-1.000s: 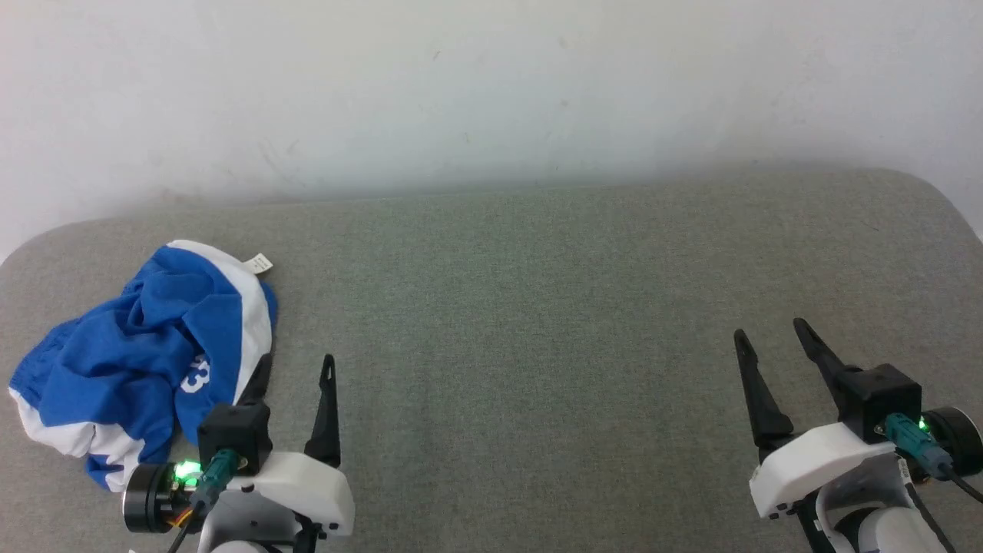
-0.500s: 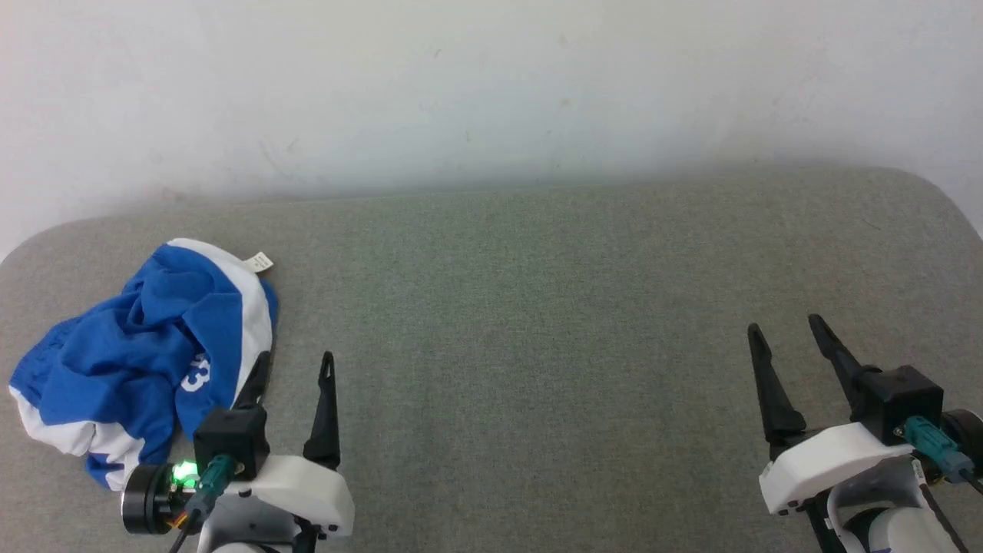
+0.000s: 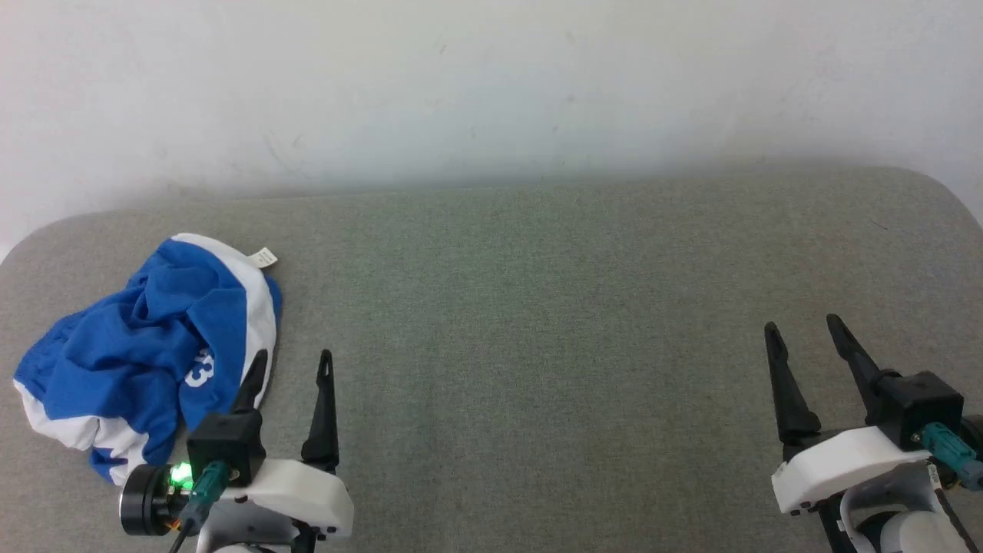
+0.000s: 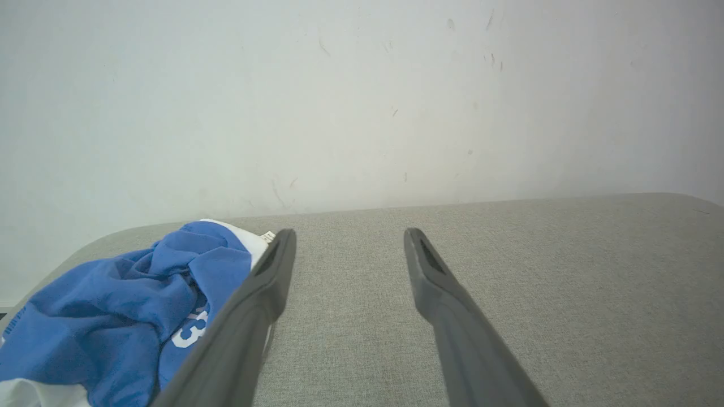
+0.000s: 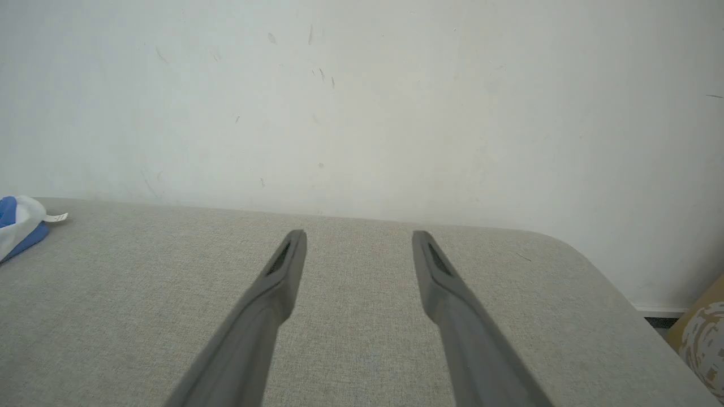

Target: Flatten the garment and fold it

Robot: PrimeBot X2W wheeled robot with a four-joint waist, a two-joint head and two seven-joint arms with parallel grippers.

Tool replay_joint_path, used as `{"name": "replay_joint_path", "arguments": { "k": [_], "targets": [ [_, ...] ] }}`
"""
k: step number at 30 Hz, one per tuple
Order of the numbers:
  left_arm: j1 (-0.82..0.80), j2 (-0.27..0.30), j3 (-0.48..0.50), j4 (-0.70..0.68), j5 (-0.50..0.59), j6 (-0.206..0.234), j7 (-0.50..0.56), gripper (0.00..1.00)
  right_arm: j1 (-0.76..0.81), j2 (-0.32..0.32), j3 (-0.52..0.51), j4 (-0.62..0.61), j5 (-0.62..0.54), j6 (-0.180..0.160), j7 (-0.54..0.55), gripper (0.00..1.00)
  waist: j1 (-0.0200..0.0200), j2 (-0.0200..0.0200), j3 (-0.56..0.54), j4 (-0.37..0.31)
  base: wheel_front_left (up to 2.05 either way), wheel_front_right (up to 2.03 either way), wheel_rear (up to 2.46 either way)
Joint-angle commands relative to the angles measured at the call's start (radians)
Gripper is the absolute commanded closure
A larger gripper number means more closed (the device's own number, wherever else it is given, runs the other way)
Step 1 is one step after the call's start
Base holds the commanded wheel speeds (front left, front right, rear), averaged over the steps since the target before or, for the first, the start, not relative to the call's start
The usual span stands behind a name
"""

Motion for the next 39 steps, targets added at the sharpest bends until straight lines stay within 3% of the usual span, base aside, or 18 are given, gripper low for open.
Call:
{"name": "replay_joint_path", "arguments": {
  "k": [1, 21, 39],
  "targets": [
    [0.014, -0.001, 0.002, -0.007, -0.006, -0.004, -0.012, 0.0, 0.01, 0.001, -0.005, -0.004, 0.004, -0.001, -0.012, 0.0, 0.0, 0.0, 0.001, 0.003, 0.0, 0.0, 0.0],
    [0.022, -0.001, 0.007, -0.02, -0.02, 0.014, -0.054, 0.0, 0.015, 0.002, -0.02, 0.007, -0.006, -0.001, -0.054, 0.0, 0.0, 0.0, 0.013, 0.067, 0.0, 0.0, 0.0],
    [0.046, -0.002, 0.002, -0.024, -0.035, 0.026, -0.091, 0.0, 0.027, 0.002, 0.007, 0.026, -0.01, -0.001, -0.091, 0.0, 0.0, 0.0, 0.0, 0.199, 0.0, 0.0, 0.0]
  ]
}}
